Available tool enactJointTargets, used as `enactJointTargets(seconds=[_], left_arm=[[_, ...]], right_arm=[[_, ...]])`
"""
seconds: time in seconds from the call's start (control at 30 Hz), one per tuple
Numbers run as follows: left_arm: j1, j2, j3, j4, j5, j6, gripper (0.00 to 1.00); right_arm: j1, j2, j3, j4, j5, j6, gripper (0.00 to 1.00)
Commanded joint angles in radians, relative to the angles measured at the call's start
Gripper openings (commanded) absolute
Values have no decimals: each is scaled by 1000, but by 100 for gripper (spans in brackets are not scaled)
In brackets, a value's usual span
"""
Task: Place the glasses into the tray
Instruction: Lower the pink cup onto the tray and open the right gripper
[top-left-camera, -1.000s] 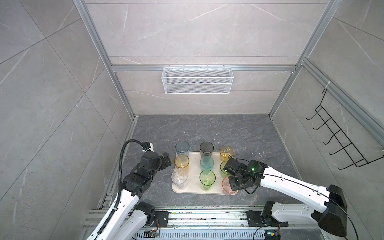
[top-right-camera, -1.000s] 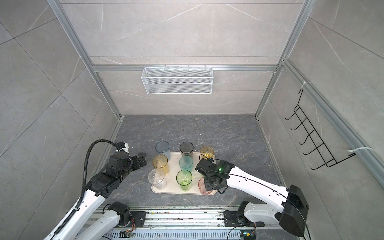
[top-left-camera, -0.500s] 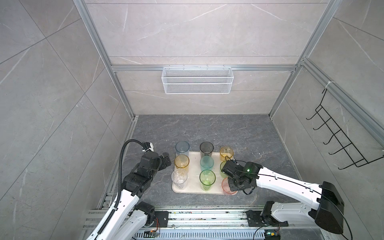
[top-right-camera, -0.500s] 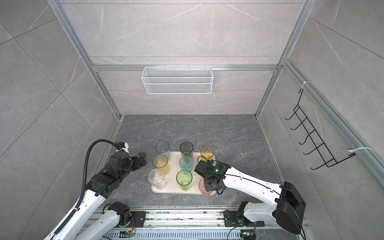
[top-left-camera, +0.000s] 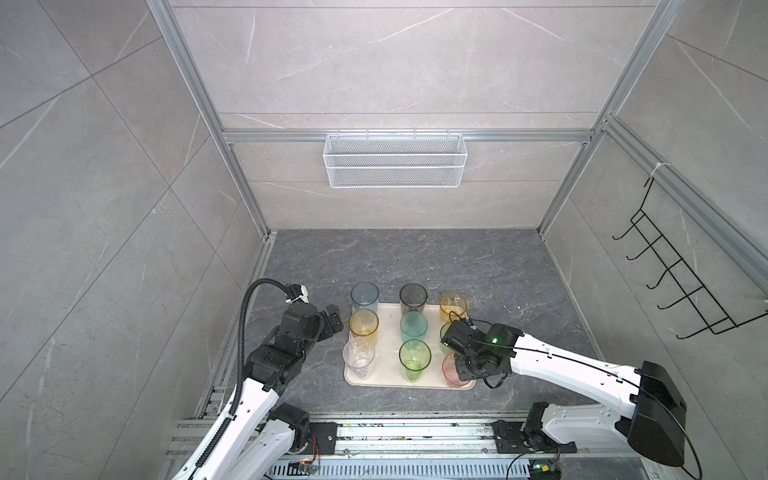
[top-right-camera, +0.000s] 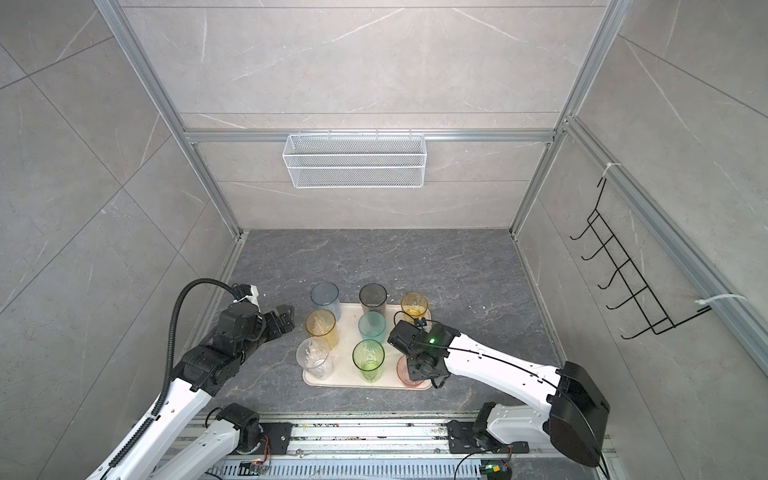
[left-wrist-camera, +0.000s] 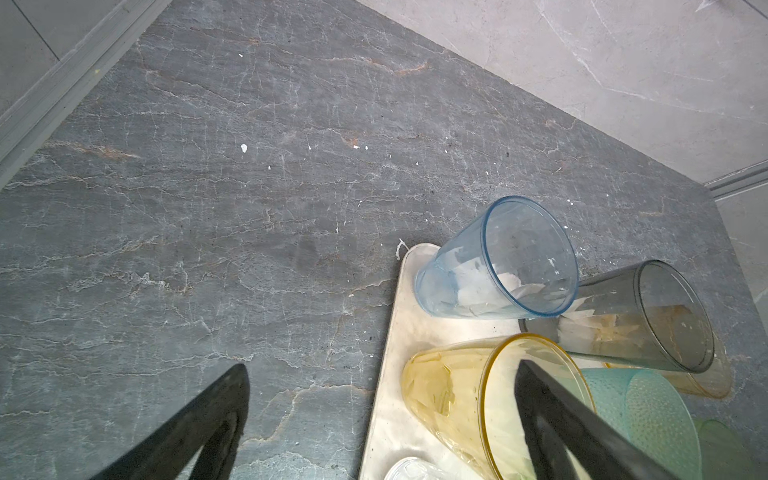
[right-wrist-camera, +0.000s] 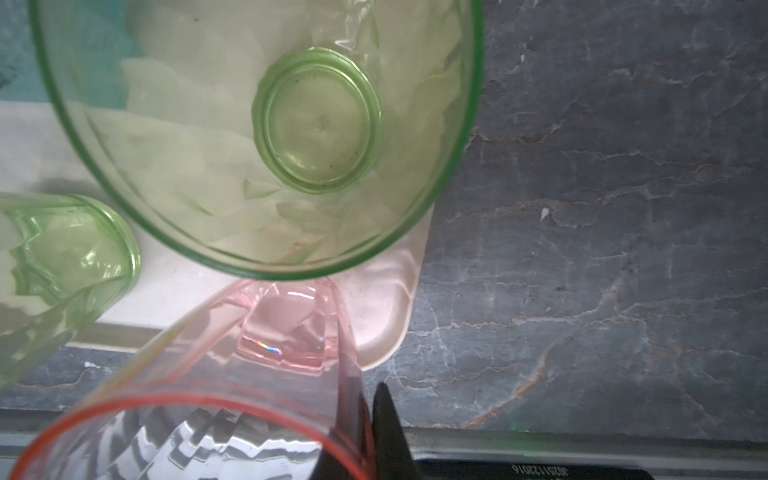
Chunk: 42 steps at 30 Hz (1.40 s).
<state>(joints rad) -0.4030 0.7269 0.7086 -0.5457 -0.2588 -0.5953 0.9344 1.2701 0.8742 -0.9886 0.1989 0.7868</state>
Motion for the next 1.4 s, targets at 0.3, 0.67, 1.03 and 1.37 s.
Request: enactJointTargets(seconds=[0.3, 0.67, 1.03, 1.37], left_arm=[[5, -6, 12, 16, 1, -14, 100], [5, -4, 12, 18, 2, -16, 100], [6, -1, 22, 17, 3, -12, 100], [6, -1, 31, 12, -3, -4, 100]], right_arm=[[-29, 26, -43, 40, -1, 9, 0], [-41, 37, -52, 53, -26, 1, 0], [-47, 41, -27, 32, -24, -9, 15], [-47, 18, 34, -33, 2, -18, 34]])
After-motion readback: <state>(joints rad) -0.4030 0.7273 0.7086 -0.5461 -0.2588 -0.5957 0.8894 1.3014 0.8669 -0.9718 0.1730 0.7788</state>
